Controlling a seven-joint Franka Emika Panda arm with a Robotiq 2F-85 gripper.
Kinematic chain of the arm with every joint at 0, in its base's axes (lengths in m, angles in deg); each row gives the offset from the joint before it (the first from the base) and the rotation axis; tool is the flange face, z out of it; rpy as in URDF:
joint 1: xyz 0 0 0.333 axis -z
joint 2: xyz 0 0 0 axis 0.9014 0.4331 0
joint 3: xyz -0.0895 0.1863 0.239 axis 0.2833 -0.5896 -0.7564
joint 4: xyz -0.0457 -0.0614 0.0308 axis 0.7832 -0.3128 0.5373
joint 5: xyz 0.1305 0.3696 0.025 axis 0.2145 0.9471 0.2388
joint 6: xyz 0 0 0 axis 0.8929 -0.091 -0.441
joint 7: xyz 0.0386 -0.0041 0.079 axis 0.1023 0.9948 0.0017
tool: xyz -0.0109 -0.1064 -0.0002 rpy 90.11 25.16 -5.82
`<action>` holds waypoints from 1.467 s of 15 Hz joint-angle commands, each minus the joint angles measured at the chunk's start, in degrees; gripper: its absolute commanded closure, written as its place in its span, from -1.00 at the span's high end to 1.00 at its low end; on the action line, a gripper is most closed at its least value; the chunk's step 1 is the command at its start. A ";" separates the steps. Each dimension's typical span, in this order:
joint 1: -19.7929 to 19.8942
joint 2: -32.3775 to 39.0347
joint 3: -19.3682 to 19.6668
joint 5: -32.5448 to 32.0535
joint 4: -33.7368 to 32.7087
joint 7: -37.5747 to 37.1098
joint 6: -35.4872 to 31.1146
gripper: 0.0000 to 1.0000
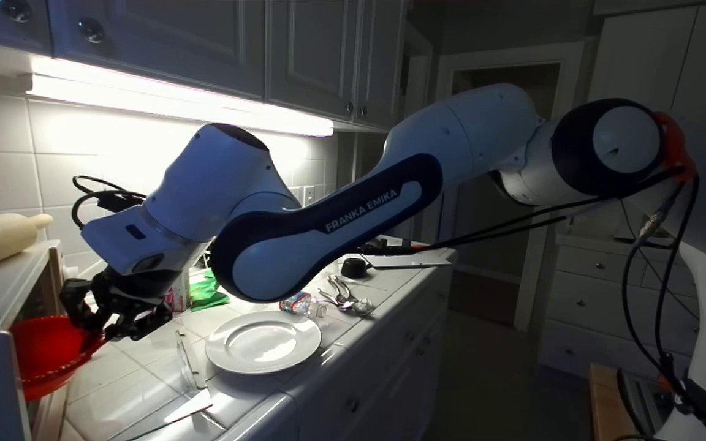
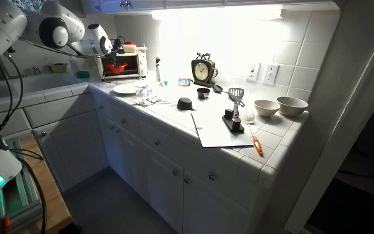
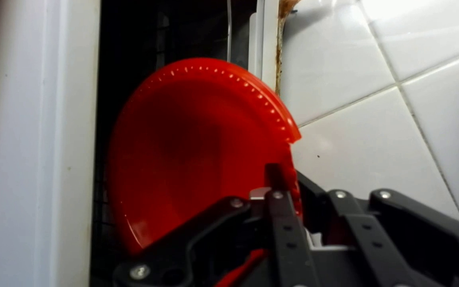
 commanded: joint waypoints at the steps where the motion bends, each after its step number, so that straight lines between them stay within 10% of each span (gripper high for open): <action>1: -1.82 2.42 0.93 2.74 -4.79 2.88 1.81 -0.97; 22: -4.49 5.64 2.41 3.76 -11.00 2.72 4.25 -0.97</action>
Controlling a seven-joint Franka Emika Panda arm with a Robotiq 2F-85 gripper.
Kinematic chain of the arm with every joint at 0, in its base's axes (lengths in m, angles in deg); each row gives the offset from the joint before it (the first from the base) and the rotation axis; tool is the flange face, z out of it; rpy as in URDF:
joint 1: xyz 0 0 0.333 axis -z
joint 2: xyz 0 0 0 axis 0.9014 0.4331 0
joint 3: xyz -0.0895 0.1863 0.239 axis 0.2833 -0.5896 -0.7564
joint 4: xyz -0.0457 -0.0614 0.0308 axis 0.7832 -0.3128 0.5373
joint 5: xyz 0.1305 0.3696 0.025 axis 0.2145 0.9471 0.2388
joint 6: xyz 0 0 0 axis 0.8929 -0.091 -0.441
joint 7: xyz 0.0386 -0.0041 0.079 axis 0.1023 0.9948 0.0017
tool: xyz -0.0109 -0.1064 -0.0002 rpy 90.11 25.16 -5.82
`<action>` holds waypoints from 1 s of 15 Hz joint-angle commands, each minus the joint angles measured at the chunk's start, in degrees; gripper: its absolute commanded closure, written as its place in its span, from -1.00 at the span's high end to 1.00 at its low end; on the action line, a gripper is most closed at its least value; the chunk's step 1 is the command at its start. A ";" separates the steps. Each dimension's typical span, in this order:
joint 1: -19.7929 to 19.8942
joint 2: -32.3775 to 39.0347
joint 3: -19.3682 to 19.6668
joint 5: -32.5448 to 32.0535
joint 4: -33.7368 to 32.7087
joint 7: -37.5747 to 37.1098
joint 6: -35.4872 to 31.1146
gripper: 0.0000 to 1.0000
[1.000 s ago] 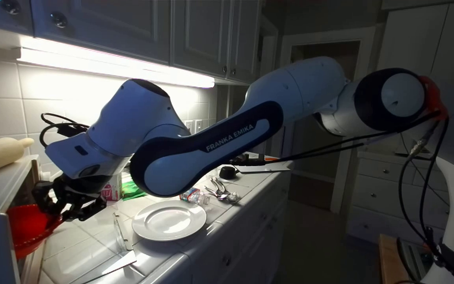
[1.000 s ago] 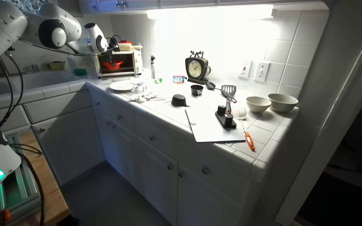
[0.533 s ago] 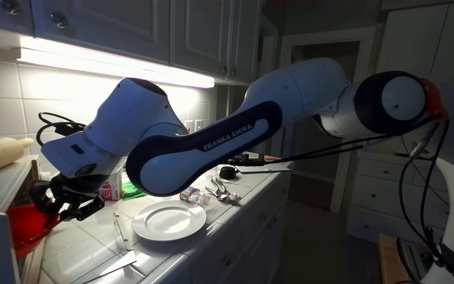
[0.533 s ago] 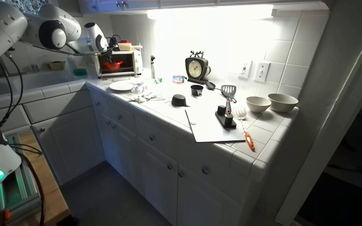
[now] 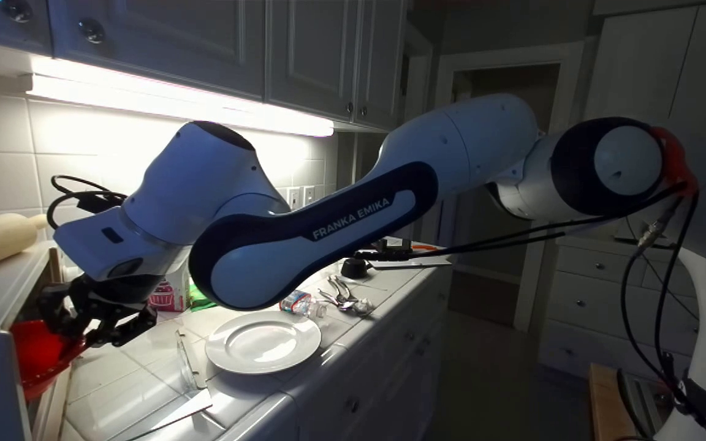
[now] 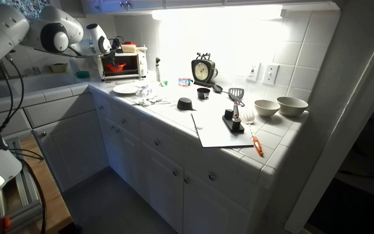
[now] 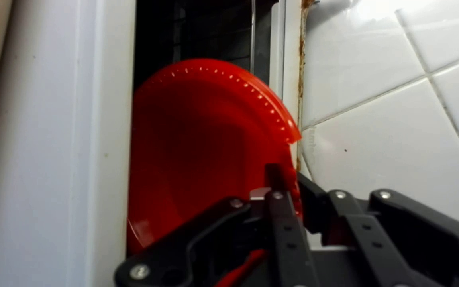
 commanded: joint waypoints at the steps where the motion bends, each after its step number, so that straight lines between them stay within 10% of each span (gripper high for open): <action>1: -1.44 2.22 0.87 2.48 -4.48 2.65 1.72 -0.97; 3: -1.60 2.56 0.90 2.53 -5.11 2.70 1.82 -0.97; 5: -1.63 2.85 0.76 2.65 -5.56 2.95 1.89 -0.33; 15: -1.89 3.22 1.65 2.54 -7.21 2.82 2.85 0.97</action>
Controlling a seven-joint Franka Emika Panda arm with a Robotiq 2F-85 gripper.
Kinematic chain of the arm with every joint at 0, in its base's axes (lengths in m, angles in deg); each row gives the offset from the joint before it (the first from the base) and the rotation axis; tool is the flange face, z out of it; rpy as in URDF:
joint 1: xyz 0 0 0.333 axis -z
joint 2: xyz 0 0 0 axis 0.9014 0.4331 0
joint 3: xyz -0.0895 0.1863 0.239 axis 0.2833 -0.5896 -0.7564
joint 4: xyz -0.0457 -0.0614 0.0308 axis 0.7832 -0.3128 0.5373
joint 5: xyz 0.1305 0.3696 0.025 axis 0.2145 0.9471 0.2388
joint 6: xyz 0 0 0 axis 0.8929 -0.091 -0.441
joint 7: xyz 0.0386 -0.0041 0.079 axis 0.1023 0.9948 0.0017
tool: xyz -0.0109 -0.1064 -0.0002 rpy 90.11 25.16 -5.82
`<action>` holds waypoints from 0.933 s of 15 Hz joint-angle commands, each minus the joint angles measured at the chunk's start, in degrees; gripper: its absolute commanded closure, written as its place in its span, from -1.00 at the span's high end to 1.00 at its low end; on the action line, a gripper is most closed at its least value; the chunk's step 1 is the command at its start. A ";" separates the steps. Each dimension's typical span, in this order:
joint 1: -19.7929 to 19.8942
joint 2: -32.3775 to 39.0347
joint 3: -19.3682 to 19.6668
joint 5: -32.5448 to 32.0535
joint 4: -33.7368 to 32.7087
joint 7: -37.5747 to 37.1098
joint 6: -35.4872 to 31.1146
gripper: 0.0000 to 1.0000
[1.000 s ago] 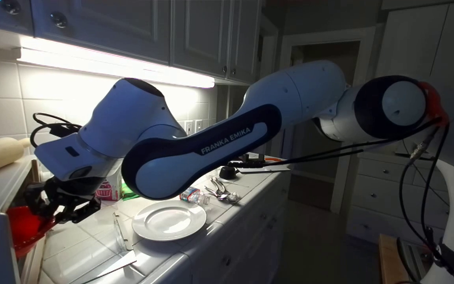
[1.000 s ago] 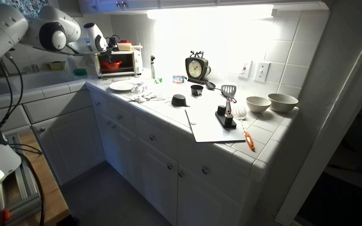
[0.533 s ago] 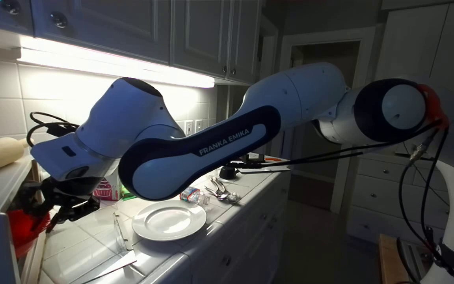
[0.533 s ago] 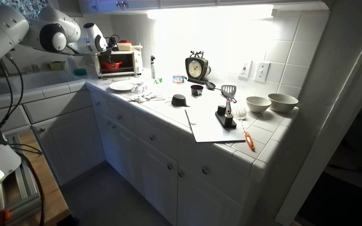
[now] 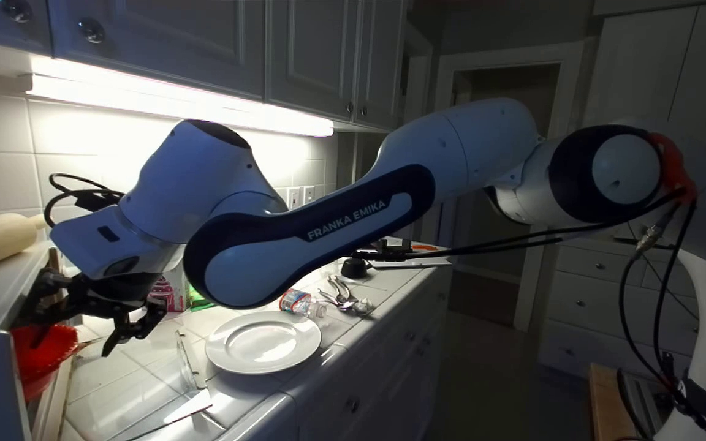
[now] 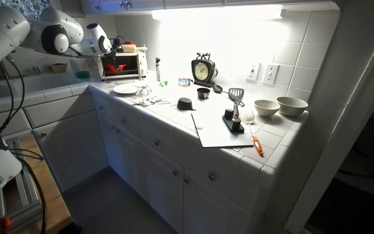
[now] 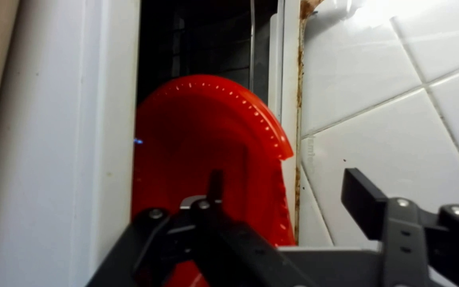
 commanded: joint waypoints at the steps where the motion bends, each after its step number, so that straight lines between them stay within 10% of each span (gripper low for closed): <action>1: -1.08 1.88 0.96 2.47 -4.22 2.88 1.17 1.00; 14: 0.41 -0.40 -0.29 -1.99 -0.68 8.14 -1.71 1.00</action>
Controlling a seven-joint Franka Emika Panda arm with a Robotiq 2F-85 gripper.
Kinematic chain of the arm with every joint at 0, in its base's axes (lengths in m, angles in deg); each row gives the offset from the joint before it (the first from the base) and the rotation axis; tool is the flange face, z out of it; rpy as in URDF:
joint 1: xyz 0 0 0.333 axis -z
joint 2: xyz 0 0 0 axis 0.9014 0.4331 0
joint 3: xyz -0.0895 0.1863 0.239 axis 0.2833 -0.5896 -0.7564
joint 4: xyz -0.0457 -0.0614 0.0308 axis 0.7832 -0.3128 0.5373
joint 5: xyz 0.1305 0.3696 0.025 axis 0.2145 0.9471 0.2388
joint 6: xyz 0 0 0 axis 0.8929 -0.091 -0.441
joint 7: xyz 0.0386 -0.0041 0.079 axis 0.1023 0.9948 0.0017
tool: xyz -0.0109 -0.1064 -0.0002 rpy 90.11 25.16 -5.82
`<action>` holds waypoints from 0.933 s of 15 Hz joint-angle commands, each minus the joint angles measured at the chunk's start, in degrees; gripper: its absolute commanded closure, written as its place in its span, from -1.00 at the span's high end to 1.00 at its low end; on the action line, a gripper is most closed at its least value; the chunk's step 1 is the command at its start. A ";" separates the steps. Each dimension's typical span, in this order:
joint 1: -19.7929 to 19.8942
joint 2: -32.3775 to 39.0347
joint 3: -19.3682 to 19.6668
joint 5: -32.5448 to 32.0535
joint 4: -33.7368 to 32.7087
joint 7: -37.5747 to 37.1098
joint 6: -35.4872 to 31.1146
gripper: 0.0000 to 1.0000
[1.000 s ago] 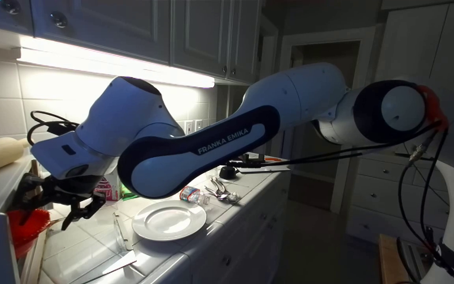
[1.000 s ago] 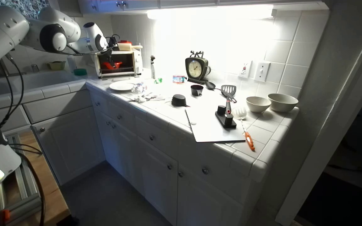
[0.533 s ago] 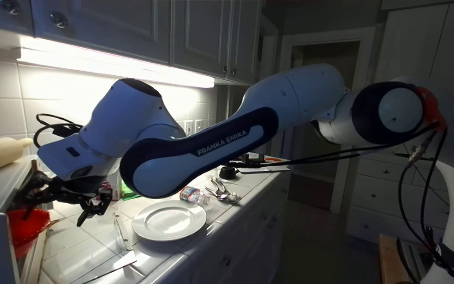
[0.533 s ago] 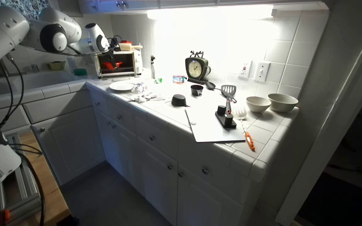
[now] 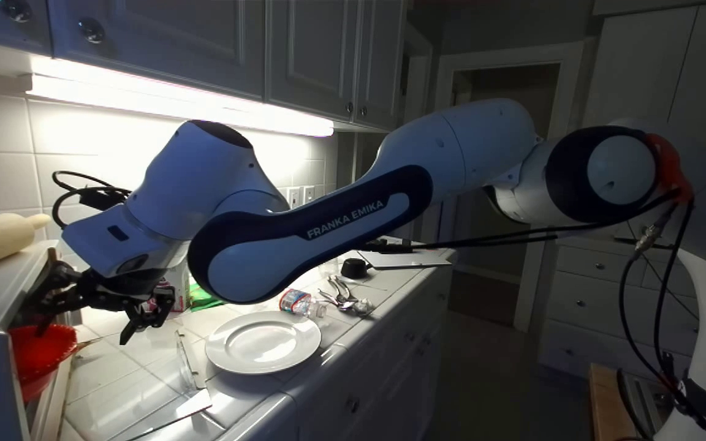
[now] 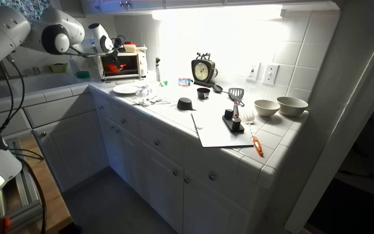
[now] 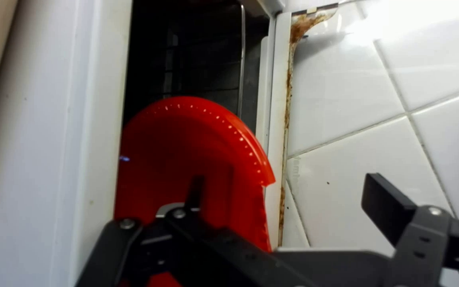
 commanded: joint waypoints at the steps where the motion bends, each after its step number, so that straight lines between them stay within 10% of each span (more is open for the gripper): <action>1: 0.01 -0.56 -1.16 -1.54 -0.16 6.66 -2.15 1.00; 13: 2.03 -2.69 -3.87 -0.28 1.53 20.53 1.07 1.00; 14: 2.11 -2.98 -3.90 -0.34 1.78 21.15 1.50 0.50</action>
